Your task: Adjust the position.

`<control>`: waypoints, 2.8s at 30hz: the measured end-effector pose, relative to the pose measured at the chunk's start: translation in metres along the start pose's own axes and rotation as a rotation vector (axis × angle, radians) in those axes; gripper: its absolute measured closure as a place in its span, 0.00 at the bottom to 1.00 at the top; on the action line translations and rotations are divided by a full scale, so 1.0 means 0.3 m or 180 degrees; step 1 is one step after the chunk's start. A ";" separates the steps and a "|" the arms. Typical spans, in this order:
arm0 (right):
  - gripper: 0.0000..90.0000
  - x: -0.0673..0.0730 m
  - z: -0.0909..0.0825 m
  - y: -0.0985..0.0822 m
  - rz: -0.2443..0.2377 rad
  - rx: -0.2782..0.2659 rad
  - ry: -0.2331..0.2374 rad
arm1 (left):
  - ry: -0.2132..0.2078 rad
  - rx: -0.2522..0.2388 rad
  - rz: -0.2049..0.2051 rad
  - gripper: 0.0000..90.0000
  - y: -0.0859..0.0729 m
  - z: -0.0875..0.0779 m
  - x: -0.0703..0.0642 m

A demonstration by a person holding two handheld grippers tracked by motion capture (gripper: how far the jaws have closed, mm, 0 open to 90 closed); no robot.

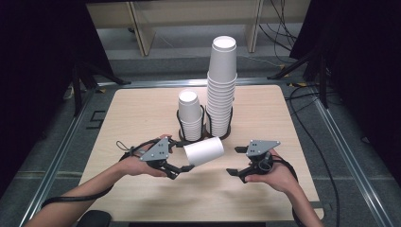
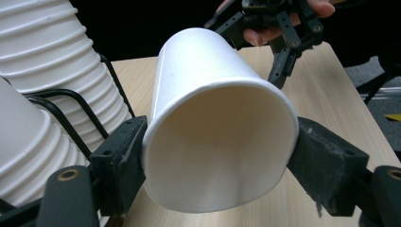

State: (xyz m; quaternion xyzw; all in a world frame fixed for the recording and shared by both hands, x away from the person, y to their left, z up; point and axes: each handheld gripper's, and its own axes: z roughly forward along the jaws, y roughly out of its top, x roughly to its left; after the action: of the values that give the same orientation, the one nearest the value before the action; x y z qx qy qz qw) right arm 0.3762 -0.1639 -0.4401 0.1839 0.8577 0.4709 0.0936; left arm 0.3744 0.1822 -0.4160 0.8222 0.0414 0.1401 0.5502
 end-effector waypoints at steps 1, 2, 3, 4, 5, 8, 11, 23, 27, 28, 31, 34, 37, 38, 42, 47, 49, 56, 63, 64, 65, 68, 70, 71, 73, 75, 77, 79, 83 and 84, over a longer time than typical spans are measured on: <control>0.16 -0.005 0.004 0.003 -0.0099 -0.0036 0.0018 | -0.0002 0.0006 0.0011 0.26 0.001 0.000 0.001; 0.16 -0.002 0.005 0.004 -0.0070 -0.0026 0.0044 | -0.0004 0.0022 0.0028 0.26 0.003 -0.001 0.003; 0.16 -0.003 0.002 0.007 -0.0120 0.0009 0.0051 | 0.0001 0.0030 0.0033 0.26 0.005 -0.002 0.004; 0.16 -0.001 0.002 0.008 -0.0122 0.0026 0.0072 | -0.0013 0.0035 0.0028 0.26 0.007 -0.004 0.006; 0.16 0.000 0.002 0.008 -0.0120 0.0032 0.0094 | -0.0017 0.0033 0.0023 0.26 0.008 -0.004 0.007; 0.16 0.001 0.001 0.009 -0.0182 0.0061 0.0113 | -0.0039 0.0060 0.0046 0.26 0.010 -0.007 0.006; 0.16 0.006 0.004 0.008 -0.0203 0.0074 0.0152 | -0.0055 0.0095 0.0056 0.26 0.011 -0.008 0.006; 0.17 0.012 0.013 0.010 -0.0330 0.0161 0.0250 | -0.0104 0.0258 0.0098 0.26 0.013 -0.009 0.015; 0.17 0.015 0.015 0.010 -0.0330 0.0226 0.0286 | -0.0120 0.0285 0.0131 0.26 0.019 -0.011 0.014; 0.17 0.019 0.016 0.011 -0.0293 0.0248 0.0292 | -0.0135 0.0279 0.0125 0.26 0.020 -0.011 0.013; 0.17 0.023 0.020 0.018 -0.0318 0.0255 0.0321 | -0.0155 0.0320 0.0167 0.26 0.026 -0.015 0.014; 0.17 0.021 0.021 0.026 -0.0369 0.0273 0.0312 | -0.0176 0.0345 0.0166 0.26 0.030 -0.017 0.016; 0.17 0.018 0.022 0.032 -0.0393 0.0282 0.0304 | -0.0189 0.0356 0.0168 0.26 0.034 -0.018 0.017; 0.17 0.017 0.024 0.035 -0.0401 0.0278 0.0306 | -0.0202 0.0377 0.0180 0.26 0.037 -0.019 0.018; 0.17 0.019 0.031 0.043 -0.0407 0.0319 0.0352 | -0.0234 0.0431 0.0204 0.26 0.042 -0.021 0.020; 0.17 0.020 0.036 0.047 -0.0418 0.0341 0.0357 | -0.0256 0.0436 0.0210 0.26 0.043 -0.018 0.019; 0.17 0.017 0.039 0.048 -0.0454 0.0354 0.0358 | -0.0306 0.0488 0.0248 0.26 0.044 -0.017 0.018; 0.17 0.016 0.040 0.054 -0.0505 0.0388 0.0330 | -0.0382 0.0514 0.0288 0.26 0.055 -0.011 0.013; 0.17 0.013 0.042 0.056 -0.0503 0.0400 0.0330 | -0.0416 0.0540 0.0326 0.26 0.062 -0.010 0.009; 0.17 0.013 0.042 0.058 -0.0507 0.0397 0.0332 | -0.0427 0.0557 0.0330 0.26 0.063 -0.010 0.010; 0.17 0.013 0.042 0.059 -0.0510 0.0404 0.0318 | -0.0430 0.0571 0.0340 0.26 0.064 -0.010 0.011; 0.17 0.016 0.045 0.061 -0.0502 0.0444 0.0328 | -0.0452 0.0608 0.0359 0.26 0.063 -0.007 0.010; 0.17 0.013 0.047 0.063 -0.0561 0.0438 0.0312 | -0.0468 0.0637 0.0358 0.26 0.065 -0.006 0.008; 0.17 0.013 0.047 0.063 -0.0561 0.0444 0.0314 | -0.0480 0.0654 0.0376 0.26 0.067 -0.006 0.009; 0.17 0.014 0.049 0.064 -0.0557 0.0464 0.0337 | -0.0491 0.0666 0.0383 0.26 0.072 -0.005 0.008; 0.17 0.014 0.049 0.067 -0.0575 0.0476 0.0338 | -0.0499 0.0670 0.0407 0.26 0.077 -0.005 0.009; 0.17 0.012 0.048 0.071 -0.0613 0.0489 0.0318 | -0.0518 0.0696 0.0424 0.26 0.081 -0.004 0.009; 0.17 0.013 0.048 0.075 -0.0622 0.0497 0.0328 | -0.0522 0.0713 0.0441 0.26 0.085 -0.002 0.009; 0.18 0.014 0.050 0.083 -0.0660 0.0505 0.0359 | -0.0548 0.0744 0.0478 0.26 0.089 0.003 0.008; 0.18 0.016 0.050 0.082 -0.0623 0.0531 0.0388 | -0.0560 0.0759 0.0479 0.26 0.090 0.004 0.008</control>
State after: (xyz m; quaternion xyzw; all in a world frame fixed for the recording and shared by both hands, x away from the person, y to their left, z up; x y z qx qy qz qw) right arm 0.3824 -0.1381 -0.4274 0.0776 0.9118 0.3968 0.0712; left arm 0.3747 0.1712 -0.3912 0.8915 -0.0523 0.1024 0.4381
